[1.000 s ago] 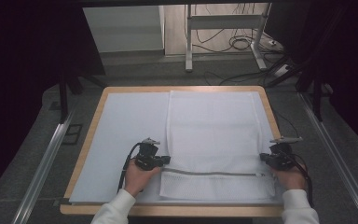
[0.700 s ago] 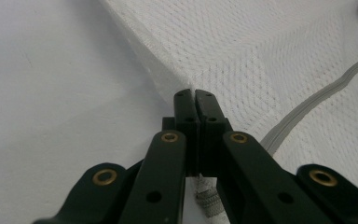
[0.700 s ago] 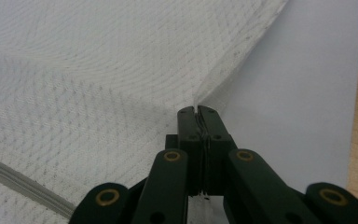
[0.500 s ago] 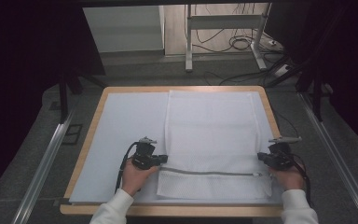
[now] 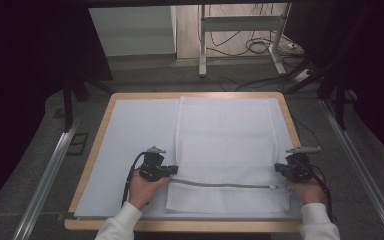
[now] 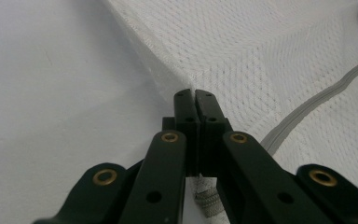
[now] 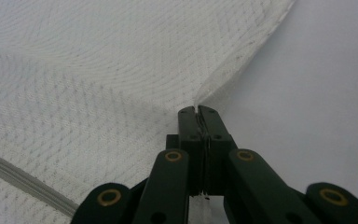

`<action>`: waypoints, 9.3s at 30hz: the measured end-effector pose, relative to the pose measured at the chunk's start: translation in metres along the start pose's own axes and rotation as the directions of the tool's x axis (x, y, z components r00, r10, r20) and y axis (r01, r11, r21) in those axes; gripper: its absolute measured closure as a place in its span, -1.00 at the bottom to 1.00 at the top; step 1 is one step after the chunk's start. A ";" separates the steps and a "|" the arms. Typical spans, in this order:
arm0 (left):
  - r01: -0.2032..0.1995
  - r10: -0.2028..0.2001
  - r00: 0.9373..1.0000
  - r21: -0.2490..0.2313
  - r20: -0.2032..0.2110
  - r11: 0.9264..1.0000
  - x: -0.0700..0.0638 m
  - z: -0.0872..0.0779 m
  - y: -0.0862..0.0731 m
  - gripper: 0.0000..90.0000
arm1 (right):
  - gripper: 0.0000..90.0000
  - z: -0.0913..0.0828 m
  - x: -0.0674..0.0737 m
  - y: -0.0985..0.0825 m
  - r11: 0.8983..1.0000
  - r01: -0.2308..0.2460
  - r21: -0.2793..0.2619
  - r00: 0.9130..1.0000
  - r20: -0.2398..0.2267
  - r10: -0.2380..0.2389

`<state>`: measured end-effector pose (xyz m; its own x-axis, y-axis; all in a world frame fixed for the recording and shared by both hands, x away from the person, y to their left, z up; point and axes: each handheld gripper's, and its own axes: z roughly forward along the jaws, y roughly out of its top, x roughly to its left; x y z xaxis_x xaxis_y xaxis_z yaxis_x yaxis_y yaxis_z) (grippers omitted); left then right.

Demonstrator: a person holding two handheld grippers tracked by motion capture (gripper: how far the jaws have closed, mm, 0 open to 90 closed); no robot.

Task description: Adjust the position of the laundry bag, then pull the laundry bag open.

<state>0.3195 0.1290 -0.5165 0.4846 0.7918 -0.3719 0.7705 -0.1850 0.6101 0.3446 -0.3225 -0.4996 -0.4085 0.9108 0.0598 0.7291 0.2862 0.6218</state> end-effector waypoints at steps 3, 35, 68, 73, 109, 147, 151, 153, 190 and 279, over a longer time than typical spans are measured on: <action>0.005 -0.005 1.000 -0.002 -0.001 1.000 0.001 -0.001 0.000 1.00 | 0.95 0.000 0.001 0.000 1.000 0.003 0.001 1.000 -0.004 -0.003; 0.008 -0.009 1.000 -0.006 -0.014 1.000 0.009 -0.011 -0.004 1.00 | 0.95 0.003 0.010 0.002 1.000 0.020 -0.012 1.000 -0.012 -0.020; 0.016 -0.016 1.000 -0.020 -0.025 1.000 0.022 -0.031 -0.010 1.00 | 0.95 0.008 0.024 0.005 0.999 0.041 -0.023 0.998 -0.053 -0.042; 0.020 -0.020 0.999 -0.016 -0.031 1.000 0.025 -0.033 -0.012 1.00 | 0.95 0.012 0.029 0.007 0.999 0.051 -0.019 0.997 -0.055 -0.052; 0.074 -0.076 0.995 -0.032 -0.065 0.997 0.054 -0.061 -0.034 1.00 | 0.95 0.023 0.062 0.014 0.993 0.113 -0.034 0.985 -0.124 -0.116; -0.004 -0.012 0.996 -0.187 -0.085 0.982 0.020 -0.072 -0.017 -0.22 | -0.38 0.016 0.059 0.019 0.989 0.059 -0.139 0.991 -0.114 -0.075; -0.041 0.034 0.998 -0.176 -0.045 0.984 0.000 -0.062 -0.008 -0.19 | -0.41 0.012 0.058 0.016 0.987 0.076 -0.145 0.991 -0.094 -0.090; -0.057 0.052 0.998 -0.167 -0.035 0.984 -0.009 -0.057 -0.003 -0.18 | -0.42 0.009 0.056 0.014 0.986 0.067 -0.151 0.992 -0.097 -0.082; -0.181 0.183 0.980 -0.023 0.075 0.983 -0.076 0.002 0.008 -0.18 | -0.42 -0.001 0.044 0.008 0.988 0.026 -0.154 0.996 -0.084 -0.040; -0.217 0.194 0.963 0.112 0.188 0.970 -0.141 0.089 0.028 -0.13 | -0.42 -0.002 0.038 0.004 0.990 0.015 -0.137 0.998 -0.061 -0.024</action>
<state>0.3099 -0.0395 -0.5096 0.6935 0.6173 -0.3714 0.6886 -0.4164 0.5937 0.3312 -0.2873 -0.4929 -0.4581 0.8841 0.0922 0.6406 0.2565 0.7237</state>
